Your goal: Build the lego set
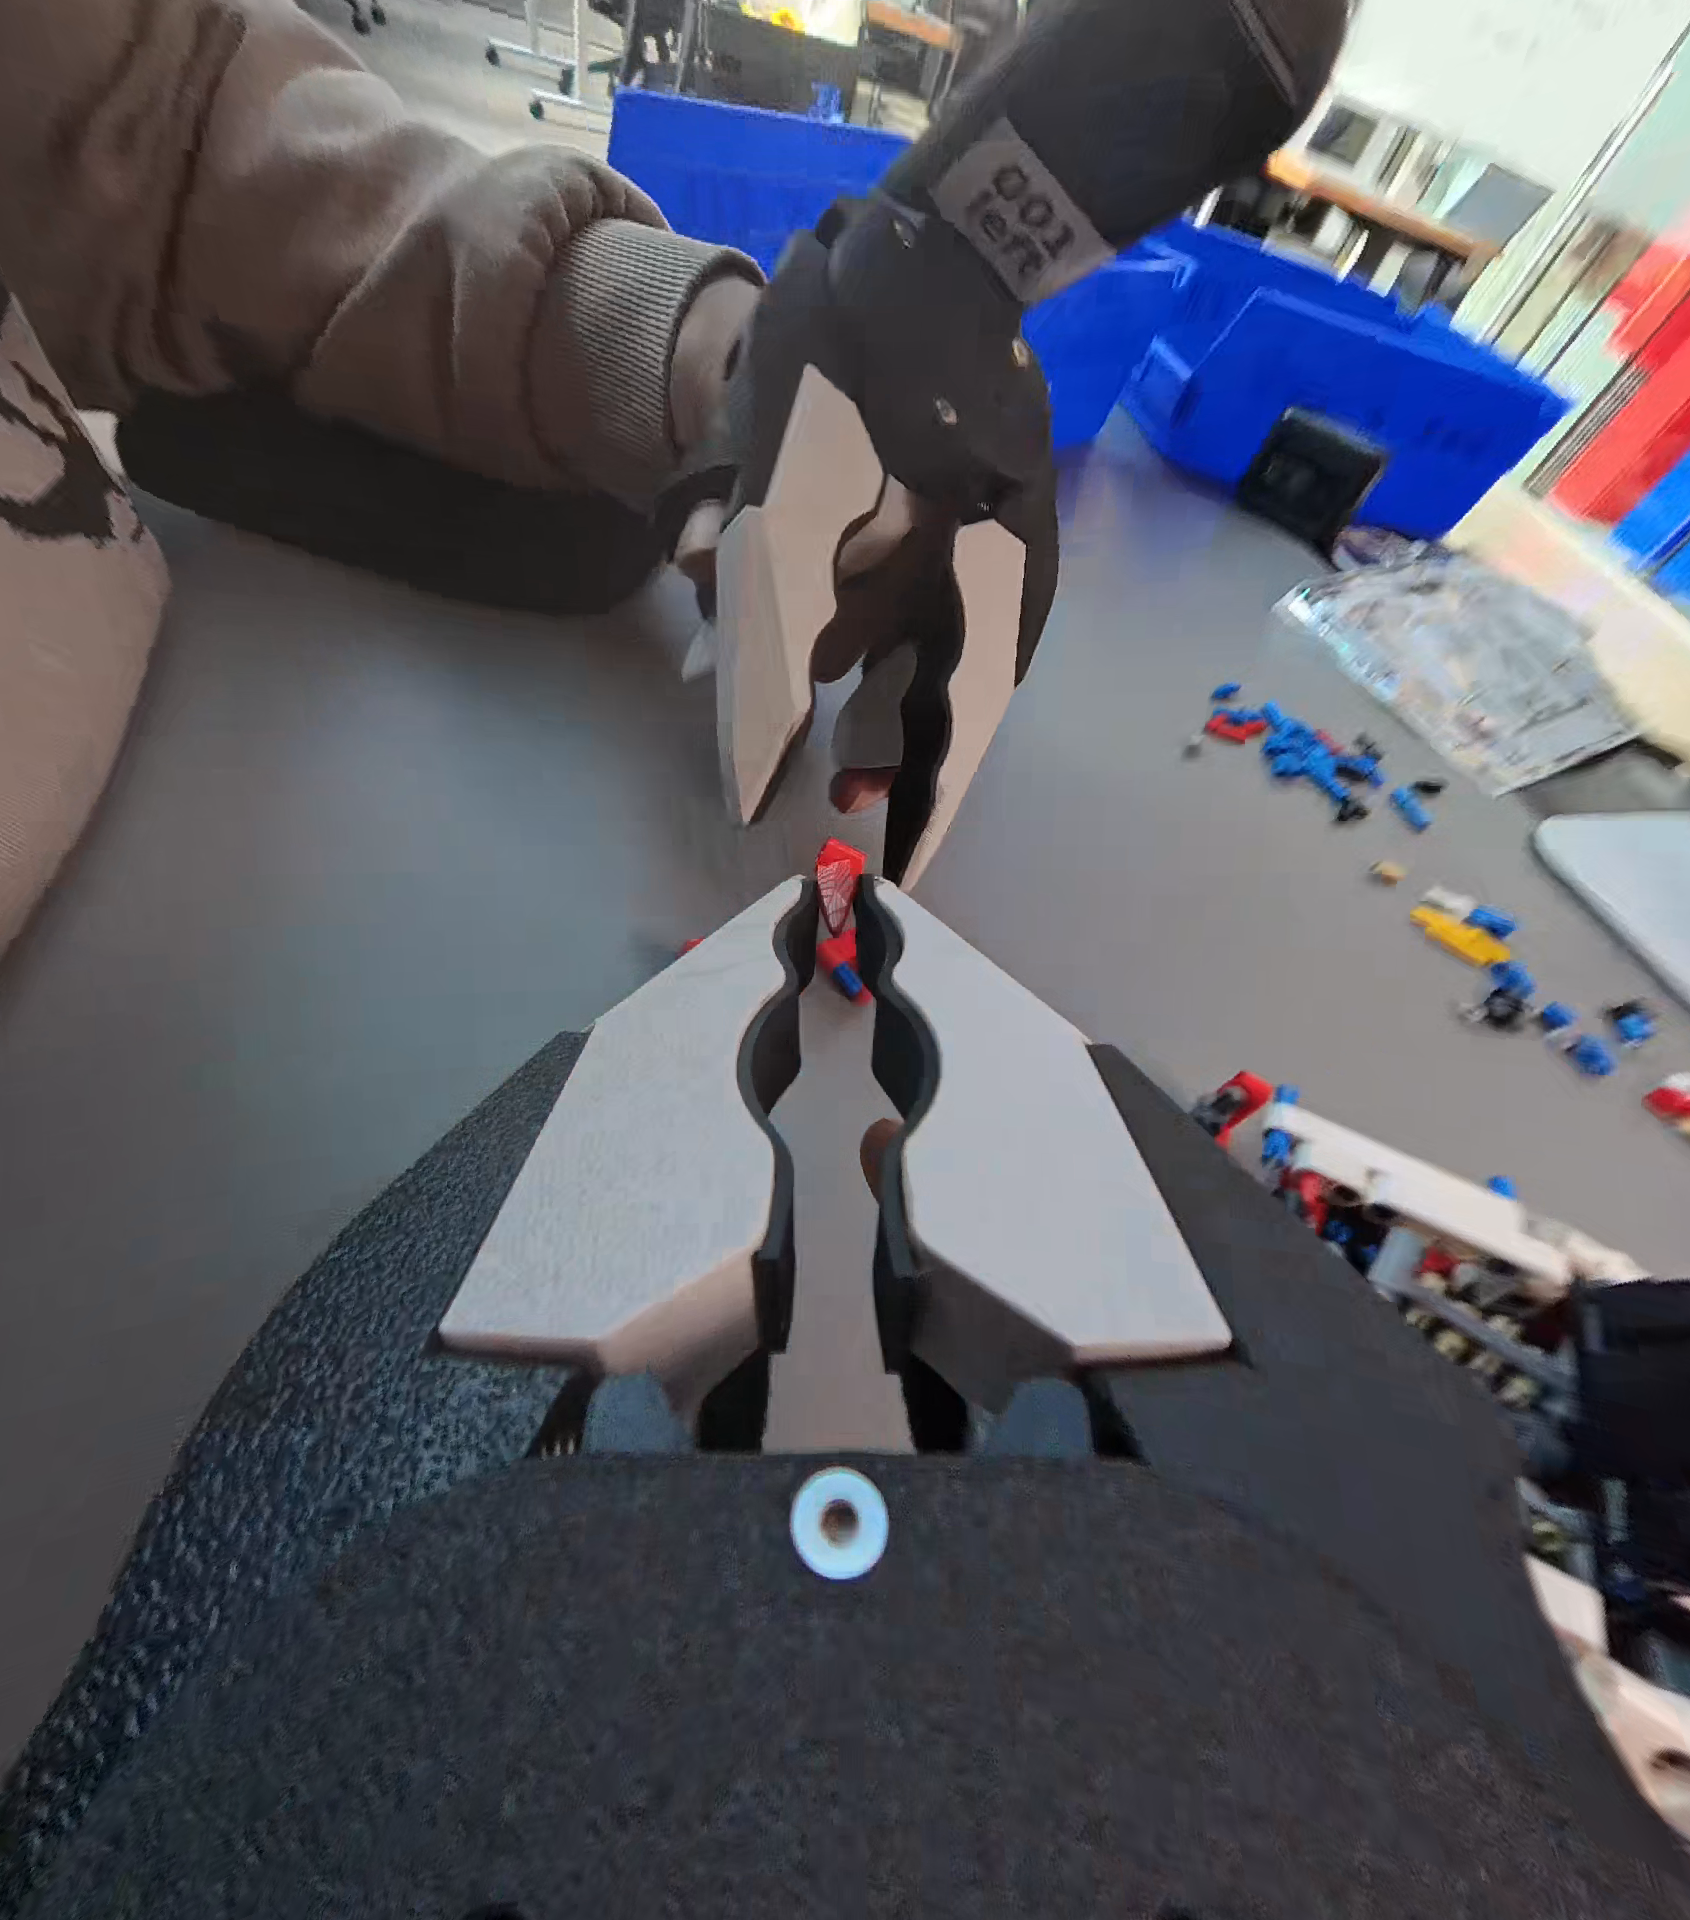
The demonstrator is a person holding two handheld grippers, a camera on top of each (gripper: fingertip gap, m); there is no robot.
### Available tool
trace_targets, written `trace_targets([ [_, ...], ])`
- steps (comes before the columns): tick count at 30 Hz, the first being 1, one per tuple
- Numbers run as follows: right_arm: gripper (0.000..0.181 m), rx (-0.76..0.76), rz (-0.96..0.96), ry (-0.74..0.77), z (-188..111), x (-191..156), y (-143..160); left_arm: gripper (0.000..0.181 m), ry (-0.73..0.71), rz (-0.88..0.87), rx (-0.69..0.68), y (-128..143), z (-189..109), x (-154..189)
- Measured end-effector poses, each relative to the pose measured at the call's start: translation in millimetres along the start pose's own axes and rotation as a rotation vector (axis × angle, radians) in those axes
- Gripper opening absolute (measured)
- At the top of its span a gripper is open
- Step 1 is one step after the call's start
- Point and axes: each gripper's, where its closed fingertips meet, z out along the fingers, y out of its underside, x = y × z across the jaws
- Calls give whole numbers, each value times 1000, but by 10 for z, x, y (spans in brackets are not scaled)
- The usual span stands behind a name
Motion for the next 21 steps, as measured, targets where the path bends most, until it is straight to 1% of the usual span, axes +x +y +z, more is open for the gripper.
trace_targets([
  [1, 4, 17, -114, 50, -5, 10, -50, 34, 62, -61, 68, -105, -24, 63],
  [2, 4, 19, -224, 109, -8, 35, -89, 34, 116, -116, 117, -178, -39, 108],
  [4, 4, 3, -442, 212, -13, 65, -150, 34, 188, -184, 166, -240, -44, 163],
  [7, 4, -33, -685, 300, -7, 56, -202, 25, 258, -210, 212, -314, -39, 256],
  [9, 4, -42, -789, 327, 1, 25, -234, 15, 240, -190, 228, -338, -28, 257],
  [10, 4, -42, -820, 333, 5, 7, -250, 7, 214, -156, 225, -331, -21, 247],
  [12, 4, -42, -840, 350, 2, 13, -274, 5, 154, -31, 225, -343, -32, 250],
  [13, 4, -25, -788, 352, -16, 34, -297, 5, 111, 56, 233, -369, -43, 254],
  [14, 7, 9, -678, 339, -50, 62, -332, 5, 54, 164, 247, -405, -58, 259],
  [16, 25, 87, -409, 266, -139, 115, -405, 5, -99, 380, 245, -454, -86, 225],
  [17, 30, 116, -286, 233, -185, 154, -436, 5, -161, 468, 232, -462, -94, 213],
  [19, 28, 158, -144, 162, -240, 164, -471, 5, -245, 591, 225, -488, -101, 214],
  [21, 20, 162, -83, 130, -242, 155, -447, 5, -303, 667, 195, -481, -85, 195],
])
